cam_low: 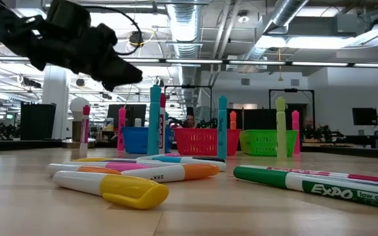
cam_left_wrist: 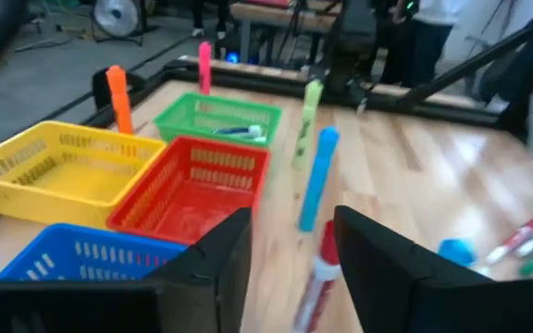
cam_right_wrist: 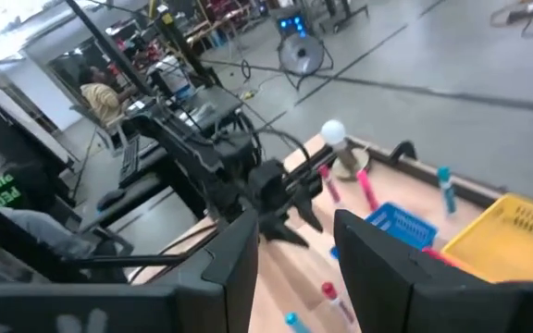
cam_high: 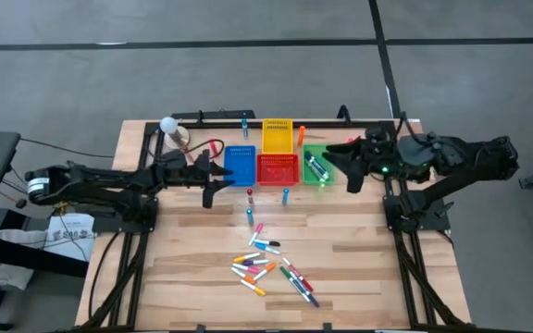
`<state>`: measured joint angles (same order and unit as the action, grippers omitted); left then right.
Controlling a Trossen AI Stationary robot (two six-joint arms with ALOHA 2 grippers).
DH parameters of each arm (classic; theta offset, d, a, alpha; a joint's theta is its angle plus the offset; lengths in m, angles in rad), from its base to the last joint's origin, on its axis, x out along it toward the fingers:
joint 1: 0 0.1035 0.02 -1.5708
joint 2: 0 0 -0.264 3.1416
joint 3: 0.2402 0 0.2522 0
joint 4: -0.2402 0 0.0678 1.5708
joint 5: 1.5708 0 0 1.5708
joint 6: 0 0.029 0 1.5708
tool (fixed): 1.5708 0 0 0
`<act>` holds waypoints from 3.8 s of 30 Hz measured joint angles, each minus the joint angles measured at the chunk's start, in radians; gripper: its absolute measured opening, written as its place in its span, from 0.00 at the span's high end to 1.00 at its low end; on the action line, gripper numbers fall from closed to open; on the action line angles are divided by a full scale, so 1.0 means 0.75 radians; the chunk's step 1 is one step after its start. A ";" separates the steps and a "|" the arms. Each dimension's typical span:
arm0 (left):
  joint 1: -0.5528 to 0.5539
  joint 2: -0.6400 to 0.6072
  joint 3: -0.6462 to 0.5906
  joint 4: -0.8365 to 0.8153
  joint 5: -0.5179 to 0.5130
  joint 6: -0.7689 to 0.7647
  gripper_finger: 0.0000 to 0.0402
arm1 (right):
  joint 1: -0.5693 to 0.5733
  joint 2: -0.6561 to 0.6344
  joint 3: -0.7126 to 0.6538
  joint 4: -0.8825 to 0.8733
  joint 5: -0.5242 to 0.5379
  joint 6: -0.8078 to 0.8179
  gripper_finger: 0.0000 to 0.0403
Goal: Pick & Place Markers
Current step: Put the large red marker pen into the green bin
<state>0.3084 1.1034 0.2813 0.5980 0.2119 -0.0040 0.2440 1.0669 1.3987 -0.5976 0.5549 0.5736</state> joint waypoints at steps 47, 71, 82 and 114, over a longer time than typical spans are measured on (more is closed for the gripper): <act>-0.134 0.251 -0.001 0.111 -0.001 0.244 0.55 | -0.040 -0.044 0.000 -0.001 -0.011 -0.089 0.67; -0.165 0.398 -0.001 0.280 0.038 0.209 0.50 | -0.011 -0.041 0.000 -0.001 -0.043 -0.089 0.67; -0.137 0.500 0.000 0.396 0.039 0.158 0.50 | -0.011 -0.041 0.000 -0.001 -0.044 -0.090 0.67; -0.129 0.594 0.081 0.487 0.068 0.169 0.50 | -0.011 -0.041 0.000 -0.001 -0.112 -0.067 0.67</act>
<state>0.2119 1.5486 0.3417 0.9635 0.2626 0.1231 0.2356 1.0359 1.3987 -0.5980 0.4709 0.5236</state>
